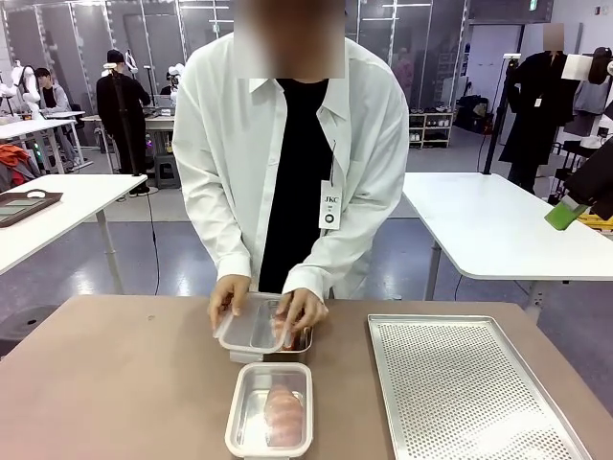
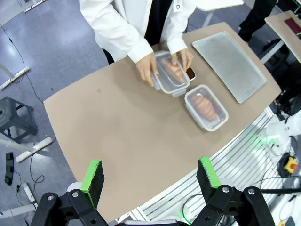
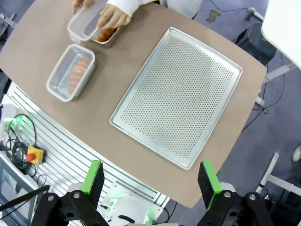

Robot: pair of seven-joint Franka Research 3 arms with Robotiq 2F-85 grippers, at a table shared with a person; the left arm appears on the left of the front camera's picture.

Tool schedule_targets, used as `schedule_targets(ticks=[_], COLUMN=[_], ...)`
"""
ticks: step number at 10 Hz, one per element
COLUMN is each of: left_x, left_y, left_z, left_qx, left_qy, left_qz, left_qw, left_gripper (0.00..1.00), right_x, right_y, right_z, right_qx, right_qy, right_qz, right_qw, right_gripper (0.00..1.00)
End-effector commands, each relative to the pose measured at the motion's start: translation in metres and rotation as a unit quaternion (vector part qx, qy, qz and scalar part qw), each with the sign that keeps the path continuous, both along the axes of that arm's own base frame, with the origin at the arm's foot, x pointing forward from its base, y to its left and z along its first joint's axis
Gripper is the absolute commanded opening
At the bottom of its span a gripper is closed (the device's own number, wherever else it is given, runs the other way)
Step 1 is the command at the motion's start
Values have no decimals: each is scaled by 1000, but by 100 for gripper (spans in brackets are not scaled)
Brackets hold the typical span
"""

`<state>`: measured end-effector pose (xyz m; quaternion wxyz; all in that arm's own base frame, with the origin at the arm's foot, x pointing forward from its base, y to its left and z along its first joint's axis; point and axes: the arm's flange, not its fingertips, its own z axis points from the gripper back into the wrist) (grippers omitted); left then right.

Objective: Place the bread into the airtight container.
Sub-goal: Pick up a Butter Roll and place it into an empty Airtight Container.

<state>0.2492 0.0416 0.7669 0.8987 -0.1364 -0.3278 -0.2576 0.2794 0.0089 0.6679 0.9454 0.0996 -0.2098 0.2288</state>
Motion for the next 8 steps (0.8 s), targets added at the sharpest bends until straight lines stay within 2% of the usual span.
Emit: schedule_targets(ticks=[1, 8], left_x=[0, 0], left_y=[0, 0], left_z=[1, 1], left_qx=[2, 2], left_qy=[-3, -3], left_qz=[-9, -9], left_qw=[1000, 1000], left_gripper=[100, 100], right_x=[-3, -3], right_y=[-1, -1], right_z=[1, 1], right_qx=[0, 0], right_qy=[2, 2], right_qz=[1, 1], right_qw=[1000, 1000], right_gripper=[100, 100])
